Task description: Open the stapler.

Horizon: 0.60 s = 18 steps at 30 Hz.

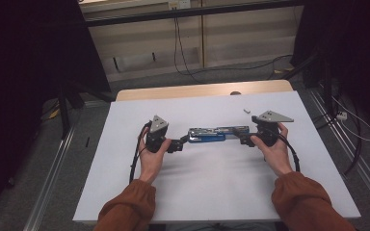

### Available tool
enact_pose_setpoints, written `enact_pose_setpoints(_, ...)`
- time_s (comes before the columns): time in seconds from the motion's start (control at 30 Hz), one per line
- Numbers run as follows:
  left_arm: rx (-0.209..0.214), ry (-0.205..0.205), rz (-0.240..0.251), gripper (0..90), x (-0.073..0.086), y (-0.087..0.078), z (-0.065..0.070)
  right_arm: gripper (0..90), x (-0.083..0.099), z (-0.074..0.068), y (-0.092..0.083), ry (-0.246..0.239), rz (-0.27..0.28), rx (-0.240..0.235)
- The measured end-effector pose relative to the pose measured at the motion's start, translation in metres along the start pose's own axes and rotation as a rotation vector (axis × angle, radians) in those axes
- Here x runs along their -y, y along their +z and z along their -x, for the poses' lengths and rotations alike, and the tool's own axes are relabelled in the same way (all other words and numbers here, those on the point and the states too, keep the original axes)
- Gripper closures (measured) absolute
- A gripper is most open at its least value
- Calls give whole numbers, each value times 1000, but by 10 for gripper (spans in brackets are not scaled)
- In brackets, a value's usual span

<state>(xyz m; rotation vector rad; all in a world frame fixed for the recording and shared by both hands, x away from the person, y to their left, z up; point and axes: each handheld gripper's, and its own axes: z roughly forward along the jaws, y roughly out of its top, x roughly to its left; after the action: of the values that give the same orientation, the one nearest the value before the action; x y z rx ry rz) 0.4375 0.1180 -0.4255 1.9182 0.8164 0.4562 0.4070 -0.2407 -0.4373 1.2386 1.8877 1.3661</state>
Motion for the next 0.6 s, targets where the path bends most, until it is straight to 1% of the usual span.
enact_pose_setpoints(0.07,-1,-2,6,44,1,-5,0,51,1,0,-1,-15,-10,-4)
enact_pose_setpoints(0.13,-10,-2,9,43,2,-10,0,43,1,0,-2,-33,-17,-13)
enact_pose_setpoints(0.2,-26,-16,13,44,6,-16,-1,44,1,0,-3,-56,-27,-7)
enact_pose_setpoints(0.23,-37,-25,16,44,9,-19,-1,44,0,0,-4,-56,-23,-5)
enact_pose_setpoints(0.3,-21,-51,22,45,14,-25,-2,39,-1,0,-7,-48,-23,-7)
enact_pose_setpoints(0.4,-30,-46,40,45,17,-33,-1,42,0,2,-7,-24,-39,-26)
enact_pose_setpoints(0.47,-22,-42,43,44,18,-38,-2,47,0,1,-6,-22,-49,-26)
enact_pose_setpoints(0.53,-24,-35,48,43,21,-41,-3,53,0,0,-6,-23,-47,-21)
enact_pose_setpoints(0.6,-13,-39,38,42,25,-43,-4,55,-1,1,-6,-19,-37,-25)
